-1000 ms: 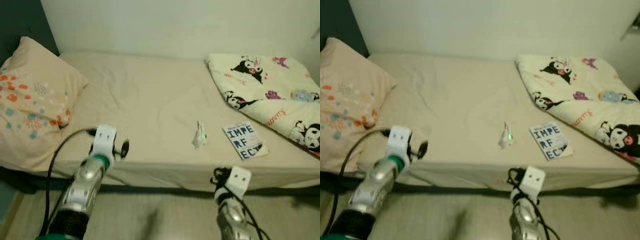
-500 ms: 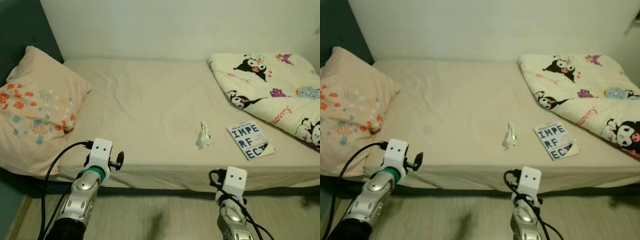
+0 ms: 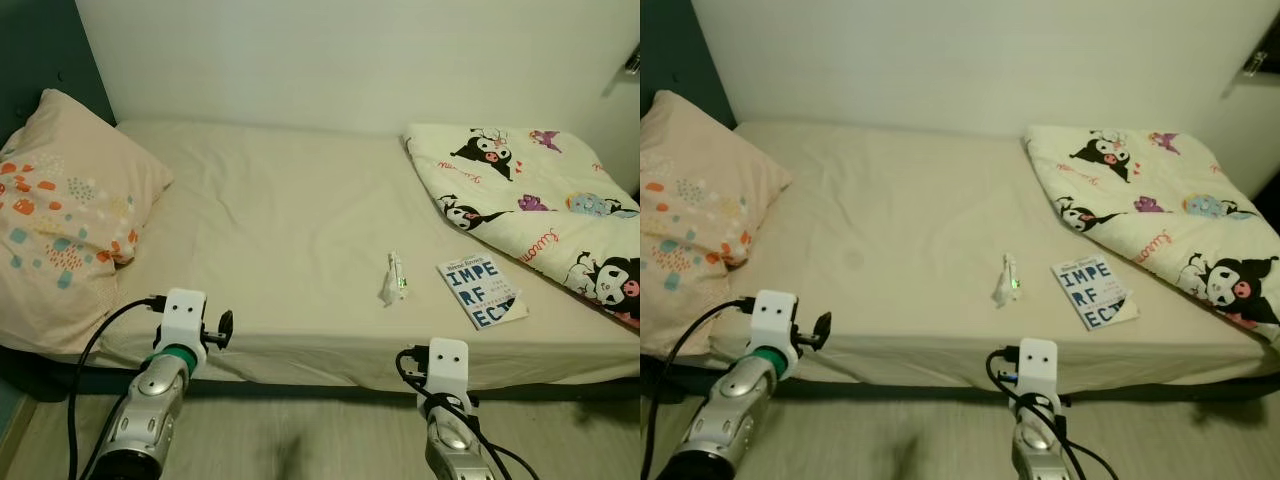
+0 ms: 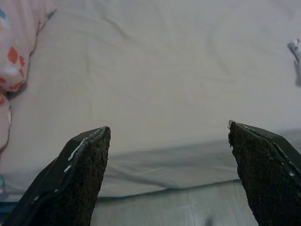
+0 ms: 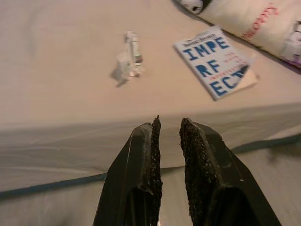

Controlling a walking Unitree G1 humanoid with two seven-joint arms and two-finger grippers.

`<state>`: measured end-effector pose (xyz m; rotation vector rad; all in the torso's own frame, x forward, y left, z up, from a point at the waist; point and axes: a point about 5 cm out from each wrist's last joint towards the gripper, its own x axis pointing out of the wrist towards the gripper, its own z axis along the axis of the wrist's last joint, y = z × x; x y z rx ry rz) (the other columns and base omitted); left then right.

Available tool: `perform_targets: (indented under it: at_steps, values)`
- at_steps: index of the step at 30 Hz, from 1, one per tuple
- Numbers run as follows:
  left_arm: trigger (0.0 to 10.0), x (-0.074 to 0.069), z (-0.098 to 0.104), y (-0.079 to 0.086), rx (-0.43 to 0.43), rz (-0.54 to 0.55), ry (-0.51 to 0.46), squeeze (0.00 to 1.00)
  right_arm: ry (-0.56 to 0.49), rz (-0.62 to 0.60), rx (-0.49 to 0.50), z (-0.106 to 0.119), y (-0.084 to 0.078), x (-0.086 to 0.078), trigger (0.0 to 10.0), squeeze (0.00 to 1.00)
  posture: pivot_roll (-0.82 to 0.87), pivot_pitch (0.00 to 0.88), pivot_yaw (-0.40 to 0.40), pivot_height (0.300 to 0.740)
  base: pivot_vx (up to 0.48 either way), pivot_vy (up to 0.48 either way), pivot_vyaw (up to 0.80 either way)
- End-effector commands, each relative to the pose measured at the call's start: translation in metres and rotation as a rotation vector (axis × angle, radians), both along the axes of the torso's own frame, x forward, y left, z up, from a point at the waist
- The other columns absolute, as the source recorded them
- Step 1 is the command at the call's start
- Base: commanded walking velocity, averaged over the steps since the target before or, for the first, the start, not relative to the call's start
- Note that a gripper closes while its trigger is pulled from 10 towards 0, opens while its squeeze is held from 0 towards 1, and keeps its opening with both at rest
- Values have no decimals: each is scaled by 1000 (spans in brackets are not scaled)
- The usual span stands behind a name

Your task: Clean up the room

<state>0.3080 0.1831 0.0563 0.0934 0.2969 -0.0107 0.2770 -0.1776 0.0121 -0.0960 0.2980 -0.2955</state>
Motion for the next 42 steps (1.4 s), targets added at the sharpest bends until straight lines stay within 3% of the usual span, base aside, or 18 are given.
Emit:
perform_targets:
  at_steps: [1, 7, 12, 33, 42]
  values:
    - [10000, -2, -5, -1, 16, -10, 27, 0, 7, -38, 0, 0, -6, -2, 10000, 0, 112, 31, -16, 740, 0, 0, 0]
    - [10000, 6, 11, 6, 32, 3, -29, 0, 12, -41, 8, -1, -4, -1, 10000, 0, 123, 43, -11, 740, 0, 0, 0]
    - [10000, 13, 27, 0, 16, -71, -73, 0, 15, -61, 47, -3, -6, -5, 10000, 0, 127, 50, -12, 740, 0, 0, 0]
    - [10000, 8, 23, -7, 0, -74, -57, 0, 32, -51, 34, -2, -7, -1, 10000, 0, 127, 53, -17, 740, 0, 0, 0]
    - [10000, 2, 9, -5, -9, -33, -6, 0, 39, -72, 76, -7, -12, -6, 10000, 0, 115, 26, -19, 740, 0, 0, 0]
